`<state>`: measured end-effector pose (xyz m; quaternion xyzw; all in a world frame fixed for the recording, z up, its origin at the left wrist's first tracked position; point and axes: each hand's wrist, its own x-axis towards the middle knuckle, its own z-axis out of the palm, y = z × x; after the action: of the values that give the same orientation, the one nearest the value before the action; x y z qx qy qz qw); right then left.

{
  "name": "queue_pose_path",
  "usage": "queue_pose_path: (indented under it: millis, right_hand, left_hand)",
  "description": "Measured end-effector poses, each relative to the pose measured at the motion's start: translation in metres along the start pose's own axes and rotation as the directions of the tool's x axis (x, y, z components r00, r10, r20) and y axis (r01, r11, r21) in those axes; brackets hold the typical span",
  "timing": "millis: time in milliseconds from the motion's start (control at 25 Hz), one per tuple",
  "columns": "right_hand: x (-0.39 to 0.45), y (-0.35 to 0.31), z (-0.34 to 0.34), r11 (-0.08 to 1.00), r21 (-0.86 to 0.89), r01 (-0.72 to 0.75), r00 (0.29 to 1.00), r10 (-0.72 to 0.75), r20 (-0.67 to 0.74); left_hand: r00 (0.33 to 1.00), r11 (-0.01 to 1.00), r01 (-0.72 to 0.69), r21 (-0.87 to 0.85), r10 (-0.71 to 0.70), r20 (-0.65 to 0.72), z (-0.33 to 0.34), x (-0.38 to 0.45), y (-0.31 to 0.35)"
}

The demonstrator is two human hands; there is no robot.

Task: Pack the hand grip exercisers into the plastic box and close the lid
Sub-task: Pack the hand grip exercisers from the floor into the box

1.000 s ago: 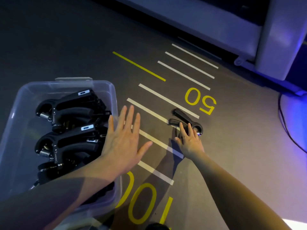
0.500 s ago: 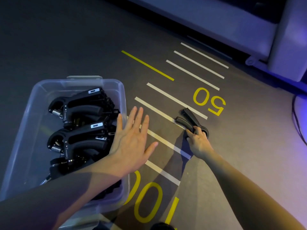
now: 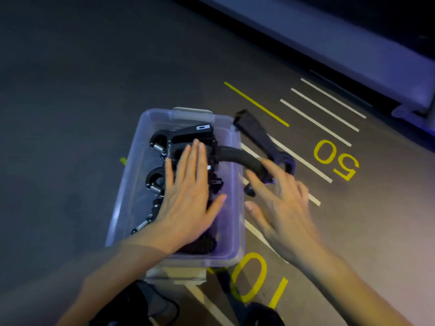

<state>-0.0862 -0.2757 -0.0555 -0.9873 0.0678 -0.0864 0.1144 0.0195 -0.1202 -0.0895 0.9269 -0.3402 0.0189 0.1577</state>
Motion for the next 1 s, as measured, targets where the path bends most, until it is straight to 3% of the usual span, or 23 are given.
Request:
queue_pose_path:
  millis: [80,200,400,480,600,800,920,1000]
  right_hand:
    - [0.013,-0.033,0.008,0.992,-0.07,0.11,0.992,-0.105,0.065]
    - [0.03,-0.064,0.036,0.977,-0.17,0.129,0.971,-0.091,0.219]
    - [0.047,-0.086,0.067,0.977,-0.157,0.144,0.897,-0.062,0.438]
    - [0.051,-0.085,0.061,0.99,-0.079,0.114,0.916,-0.074,0.395]
    - [0.077,-0.08,0.055,1.0,0.017,0.026,0.975,-0.029,0.221]
    - [0.126,-0.094,0.074,0.989,0.025,0.147,0.872,-0.142,0.469]
    - [0.129,-0.098,0.076,0.967,-0.086,0.241,0.895,-0.188,0.404]
    - [0.123,-0.099,0.07,0.985,-0.043,0.167,0.953,-0.15,0.262]
  left_hand:
    - [0.993,0.993,0.114,-0.017,-0.114,-0.026,-0.013,-0.006,-0.027]
    - [0.984,0.983,0.181,0.04,-0.181,-0.003,-0.022,-0.017,-0.062]
    - [0.993,0.981,0.036,0.191,-0.057,0.101,-0.014,-0.025,-0.09]
    - [0.987,0.974,0.009,0.225,-0.044,0.153,-0.009,-0.028,-0.091]
    - [0.987,0.968,0.031,0.249,-0.069,0.146,-0.005,-0.029,-0.091]
    - [0.986,0.969,0.033,0.243,-0.071,0.149,-0.004,-0.03,-0.089]
    - [0.992,0.982,0.071,0.177,-0.088,0.094,-0.003,-0.029,-0.089]
    - [0.996,0.991,0.084,0.1,-0.088,0.028,-0.005,-0.029,-0.089]
